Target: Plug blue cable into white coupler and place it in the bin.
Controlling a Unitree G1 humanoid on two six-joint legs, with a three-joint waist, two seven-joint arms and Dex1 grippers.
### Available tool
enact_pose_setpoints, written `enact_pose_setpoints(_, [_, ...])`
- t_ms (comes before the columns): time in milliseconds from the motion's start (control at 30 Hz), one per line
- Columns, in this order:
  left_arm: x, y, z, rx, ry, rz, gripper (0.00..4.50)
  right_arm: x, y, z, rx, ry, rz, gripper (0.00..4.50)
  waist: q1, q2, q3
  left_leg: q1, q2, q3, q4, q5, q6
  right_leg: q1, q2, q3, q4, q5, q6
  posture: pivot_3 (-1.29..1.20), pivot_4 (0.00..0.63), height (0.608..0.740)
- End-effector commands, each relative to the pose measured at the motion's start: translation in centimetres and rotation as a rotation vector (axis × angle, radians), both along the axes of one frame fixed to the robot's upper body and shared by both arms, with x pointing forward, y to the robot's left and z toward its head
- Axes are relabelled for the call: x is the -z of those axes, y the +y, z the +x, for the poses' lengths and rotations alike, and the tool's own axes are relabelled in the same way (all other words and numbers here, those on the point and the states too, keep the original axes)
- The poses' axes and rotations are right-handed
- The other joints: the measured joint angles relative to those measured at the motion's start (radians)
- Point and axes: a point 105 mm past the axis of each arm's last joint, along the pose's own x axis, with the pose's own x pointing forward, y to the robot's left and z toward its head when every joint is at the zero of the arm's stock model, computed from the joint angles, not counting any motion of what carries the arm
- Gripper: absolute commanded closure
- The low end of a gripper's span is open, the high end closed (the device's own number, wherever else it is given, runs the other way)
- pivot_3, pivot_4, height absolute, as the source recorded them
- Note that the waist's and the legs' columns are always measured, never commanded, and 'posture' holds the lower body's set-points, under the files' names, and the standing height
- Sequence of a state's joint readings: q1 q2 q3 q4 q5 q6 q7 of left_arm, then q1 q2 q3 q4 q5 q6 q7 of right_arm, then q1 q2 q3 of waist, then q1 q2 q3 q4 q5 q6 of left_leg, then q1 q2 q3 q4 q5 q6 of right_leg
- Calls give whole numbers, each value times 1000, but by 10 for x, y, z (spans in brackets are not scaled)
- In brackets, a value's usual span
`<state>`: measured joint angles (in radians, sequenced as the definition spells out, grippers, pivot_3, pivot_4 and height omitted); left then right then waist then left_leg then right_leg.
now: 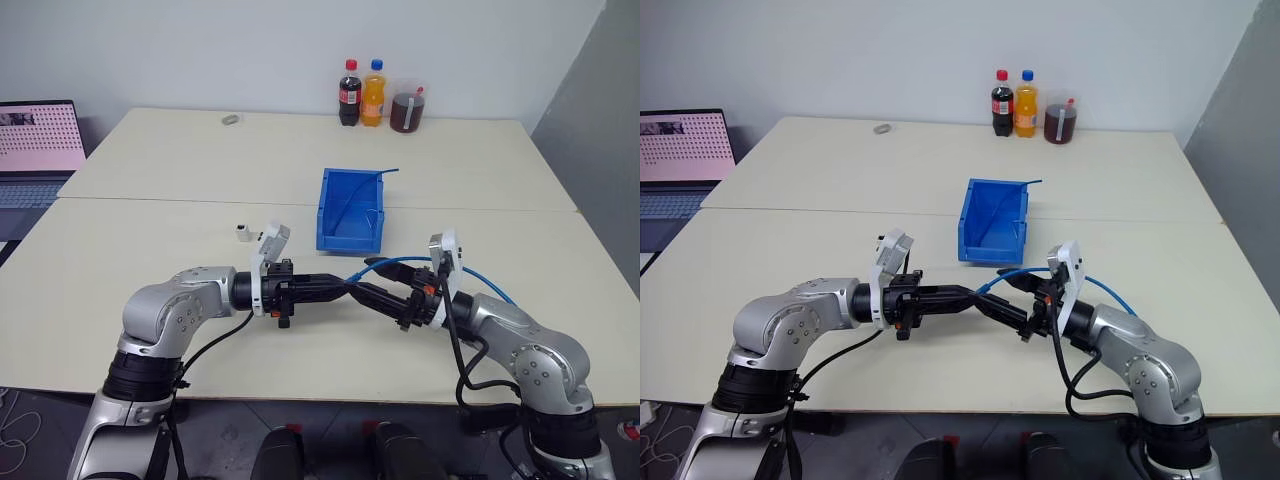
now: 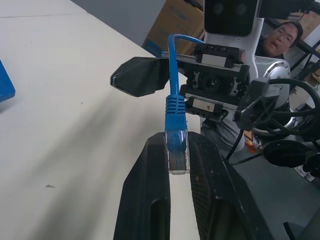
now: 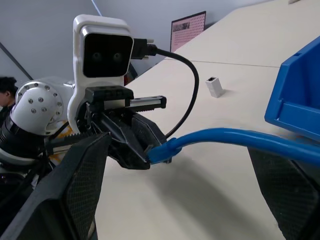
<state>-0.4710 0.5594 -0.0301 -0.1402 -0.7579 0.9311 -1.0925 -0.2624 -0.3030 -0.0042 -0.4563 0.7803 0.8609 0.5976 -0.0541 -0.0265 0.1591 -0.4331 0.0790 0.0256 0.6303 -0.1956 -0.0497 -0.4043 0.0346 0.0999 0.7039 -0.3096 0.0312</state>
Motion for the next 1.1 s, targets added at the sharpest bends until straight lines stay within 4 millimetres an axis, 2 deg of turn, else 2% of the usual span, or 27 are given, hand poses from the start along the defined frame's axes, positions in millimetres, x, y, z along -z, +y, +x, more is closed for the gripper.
enact_pose_setpoints(33, [-11,3,-3,4,-35,-26,4251,-12,7,-1,-50,-32,57,11,-1,0,0,0,0,0,0,0,0,0,0,0,0,0,0,0,150,740])
enact_pose_setpoints(67, [-11,3,-3,3,-34,-25,4251,-12,8,-1,-54,-30,62,11,-1,0,0,0,0,0,0,0,0,0,0,0,0,0,0,0,150,740])
enact_pose_setpoints(100, [-11,4,-3,2,-32,-25,4251,-12,9,-1,-61,-30,66,377,-1,0,0,0,0,0,0,0,0,0,0,0,0,0,0,0,150,740])
enact_pose_setpoints(133, [-10,4,-3,0,-32,-25,4251,-13,10,-2,-73,-29,68,430,-1,0,0,0,0,0,0,0,0,0,0,0,0,0,0,0,150,740])
enact_pose_setpoints(367, [-8,5,-2,-11,-44,-19,4251,-14,13,-5,-110,-24,74,2172,-1,0,0,0,0,0,0,0,0,0,0,0,0,0,0,0,150,740])
enact_pose_setpoints(733, [-7,6,5,-35,-66,-33,4251,-12,18,-15,-192,-4,50,4345,-2,0,0,0,0,0,0,0,0,0,0,0,-1,0,0,0,150,740])
enact_pose_setpoints(900, [-5,7,8,-50,-93,-35,4251,-13,18,-15,-195,-9,42,4477,-2,0,0,0,0,0,-1,0,0,0,0,0,-1,0,0,0,150,740])
enact_pose_setpoints(1000, [3,10,10,-62,-124,8,4251,-13,17,-12,-182,-20,38,4483,-2,0,0,0,0,0,-1,0,0,0,0,0,-1,0,0,0,150,740])
enact_pose_setpoints(1067, [10,11,9,-59,-147,49,3549,-14,17,-11,-174,-24,36,4485,-2,0,0,0,0,0,-1,0,0,0,0,0,-1,0,0,0,150,740])
enact_pose_setpoints(1100, [12,12,8,-56,-145,57,3467,-13,17,-11,-170,-28,33,4487,-2,0,0,0,0,0,-1,0,0,0,0,0,-1,0,0,0,150,740])
